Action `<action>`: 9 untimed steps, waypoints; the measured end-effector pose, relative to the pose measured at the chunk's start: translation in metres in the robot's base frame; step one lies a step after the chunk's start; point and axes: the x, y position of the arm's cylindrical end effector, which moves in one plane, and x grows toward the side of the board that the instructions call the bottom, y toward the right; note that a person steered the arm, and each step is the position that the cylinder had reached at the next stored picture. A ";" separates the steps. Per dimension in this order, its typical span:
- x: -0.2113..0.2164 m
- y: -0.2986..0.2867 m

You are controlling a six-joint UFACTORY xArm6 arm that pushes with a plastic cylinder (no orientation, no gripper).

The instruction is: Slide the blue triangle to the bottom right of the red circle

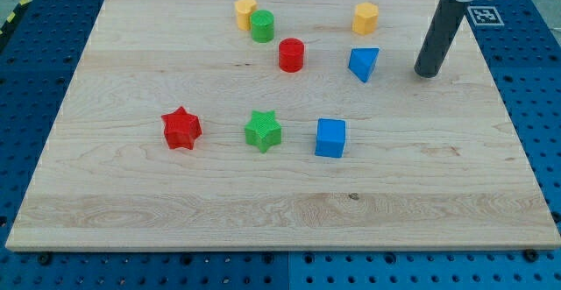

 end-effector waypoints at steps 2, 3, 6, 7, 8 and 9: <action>-0.026 -0.016; -0.026 -0.020; -0.023 -0.060; -0.017 -0.072; -0.014 -0.084; -0.018 -0.088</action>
